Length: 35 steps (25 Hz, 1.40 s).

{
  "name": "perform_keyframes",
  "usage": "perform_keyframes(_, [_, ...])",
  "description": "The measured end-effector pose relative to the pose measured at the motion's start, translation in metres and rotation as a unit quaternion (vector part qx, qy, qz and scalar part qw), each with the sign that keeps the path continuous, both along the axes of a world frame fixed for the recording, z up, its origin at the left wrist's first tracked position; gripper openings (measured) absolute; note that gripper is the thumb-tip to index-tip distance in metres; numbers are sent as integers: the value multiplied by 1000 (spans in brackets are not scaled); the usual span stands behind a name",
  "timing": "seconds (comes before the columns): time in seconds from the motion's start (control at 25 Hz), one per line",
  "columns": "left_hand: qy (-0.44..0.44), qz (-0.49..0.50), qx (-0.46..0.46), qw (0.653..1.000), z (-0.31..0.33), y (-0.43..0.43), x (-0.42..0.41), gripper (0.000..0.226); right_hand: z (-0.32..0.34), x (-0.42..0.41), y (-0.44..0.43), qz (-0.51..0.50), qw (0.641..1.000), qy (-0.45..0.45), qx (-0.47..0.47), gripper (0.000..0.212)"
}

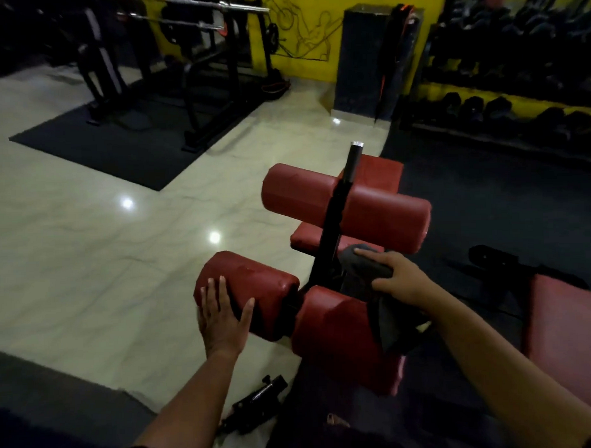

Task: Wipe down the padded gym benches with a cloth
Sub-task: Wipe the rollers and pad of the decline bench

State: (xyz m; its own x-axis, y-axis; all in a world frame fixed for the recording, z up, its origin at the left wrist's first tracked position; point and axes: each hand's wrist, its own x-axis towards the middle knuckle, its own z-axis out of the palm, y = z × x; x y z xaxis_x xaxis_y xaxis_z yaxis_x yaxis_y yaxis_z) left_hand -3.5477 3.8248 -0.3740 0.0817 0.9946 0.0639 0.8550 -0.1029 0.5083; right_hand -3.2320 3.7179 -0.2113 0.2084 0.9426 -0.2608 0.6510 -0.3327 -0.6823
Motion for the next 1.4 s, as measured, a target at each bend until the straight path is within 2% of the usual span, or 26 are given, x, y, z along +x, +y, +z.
perform_keyframes(0.2, [79,-27,-42,996,17,-1,-14,97,-19,-40,87,135,988,-78,5,72])
perform_keyframes(0.36, [153,-47,-57,985,29,0,-19,109,-47,-71,120,208,967,-138,-49,75])
perform_keyframes(0.48, [180,-49,-73,980,35,0,-17,113,-62,-83,122,245,939,-235,-59,73])
perform_keyframes(0.56, [176,-49,-73,980,34,-1,-15,110,-65,-81,121,314,907,-280,-20,72])
perform_keyframes(0.64, [178,-71,4,981,29,-10,-6,95,-63,-69,128,373,875,-306,23,70])
perform_keyframes(0.72, [175,-144,81,971,20,-23,8,72,-67,-62,141,395,846,-352,66,68])
perform_keyframes(0.84, [129,-280,159,938,11,-45,46,63,-79,-57,161,380,833,-397,64,67])
perform_keyframes(0.92, [100,-340,178,918,10,-56,76,63,-86,-49,178,393,842,-368,16,68])
perform_keyframes(1.0, [98,-362,182,909,10,-65,99,60,-93,-40,189,427,864,-264,-8,71])
perform_keyframes(1.08, [97,-350,182,914,11,-66,108,59,-96,-31,193,455,881,-131,-1,71])
perform_keyframes(1.16, [100,-337,181,918,11,-67,107,59,-92,-17,192,481,875,-48,-34,69])
perform_keyframes(1.28, [64,-328,154,930,14,-66,108,59,-81,-5,197,508,856,-35,-91,68])
perform_keyframes(1.4, [44,-323,165,931,10,-65,110,60,-88,-42,200,455,890,-42,2,63])
